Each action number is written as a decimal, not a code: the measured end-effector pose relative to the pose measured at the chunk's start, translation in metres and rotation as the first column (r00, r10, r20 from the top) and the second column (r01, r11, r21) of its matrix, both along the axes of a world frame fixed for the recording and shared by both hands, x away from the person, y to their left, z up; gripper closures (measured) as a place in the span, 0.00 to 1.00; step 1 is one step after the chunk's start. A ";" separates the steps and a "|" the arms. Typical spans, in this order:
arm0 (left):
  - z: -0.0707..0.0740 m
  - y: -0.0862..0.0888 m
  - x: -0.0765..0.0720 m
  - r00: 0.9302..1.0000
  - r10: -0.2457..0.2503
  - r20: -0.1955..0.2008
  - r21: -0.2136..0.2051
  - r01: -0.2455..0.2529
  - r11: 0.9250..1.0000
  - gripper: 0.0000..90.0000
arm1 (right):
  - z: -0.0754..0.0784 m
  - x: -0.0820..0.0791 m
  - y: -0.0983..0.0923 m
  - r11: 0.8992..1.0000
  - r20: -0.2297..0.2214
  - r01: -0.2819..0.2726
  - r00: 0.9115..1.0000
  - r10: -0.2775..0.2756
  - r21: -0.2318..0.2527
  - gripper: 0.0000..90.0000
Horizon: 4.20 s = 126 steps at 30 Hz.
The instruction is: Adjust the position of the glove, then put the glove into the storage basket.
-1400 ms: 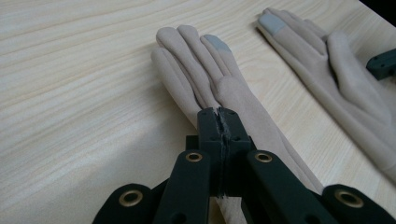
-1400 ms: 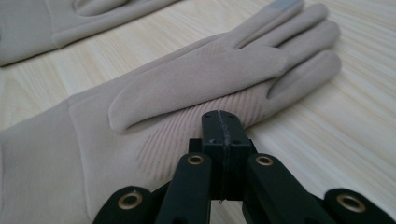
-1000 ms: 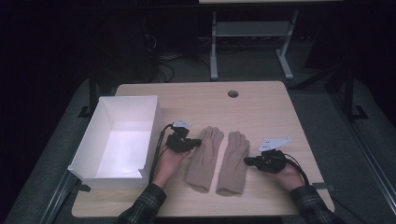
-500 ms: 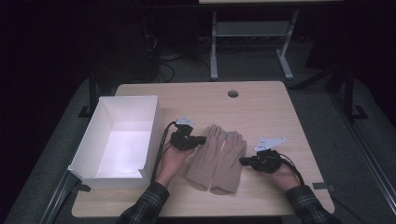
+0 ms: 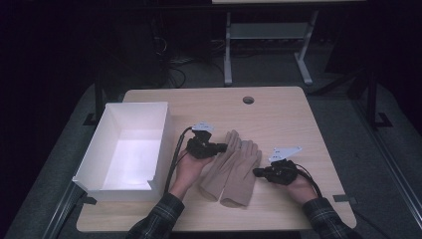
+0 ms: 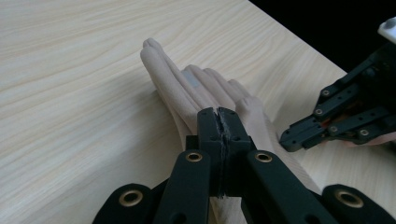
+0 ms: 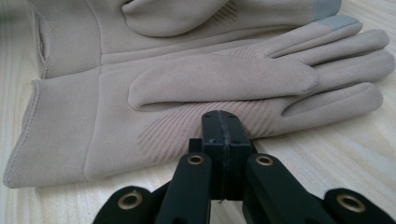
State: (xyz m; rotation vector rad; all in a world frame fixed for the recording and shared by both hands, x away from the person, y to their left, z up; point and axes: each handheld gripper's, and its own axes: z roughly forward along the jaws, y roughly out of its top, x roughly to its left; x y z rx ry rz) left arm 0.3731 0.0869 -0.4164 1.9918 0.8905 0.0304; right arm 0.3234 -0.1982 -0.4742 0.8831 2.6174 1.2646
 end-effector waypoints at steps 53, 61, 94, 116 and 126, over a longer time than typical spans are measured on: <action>-0.014 -0.081 -0.019 0.988 -0.156 -0.020 0.000 0.156 0.988 0.88 | 0.003 -0.002 -0.008 1.000 -0.011 0.019 1.000 -0.019 -0.014 0.87; -0.023 -0.077 -0.040 0.977 -0.210 -0.033 0.078 0.212 0.974 1.00 | 0.008 0.002 -0.048 0.987 0.013 0.162 0.987 -0.162 0.004 0.54; -0.025 -0.017 -0.049 0.988 -0.157 -0.003 0.213 0.154 0.965 0.95 | -0.008 0.008 -0.058 0.960 0.078 0.267 0.962 -0.260 -0.088 0.22; -0.040 -0.051 -0.004 0.963 -0.268 0.025 0.328 0.245 0.912 0.17 | -0.008 0.009 -0.057 0.959 0.074 0.267 0.963 -0.261 -0.094 0.19; -0.046 -0.051 -0.008 0.958 -0.286 0.033 0.346 0.258 0.902 0.24 | -0.008 0.009 -0.057 0.959 0.072 0.269 0.962 -0.263 -0.091 0.19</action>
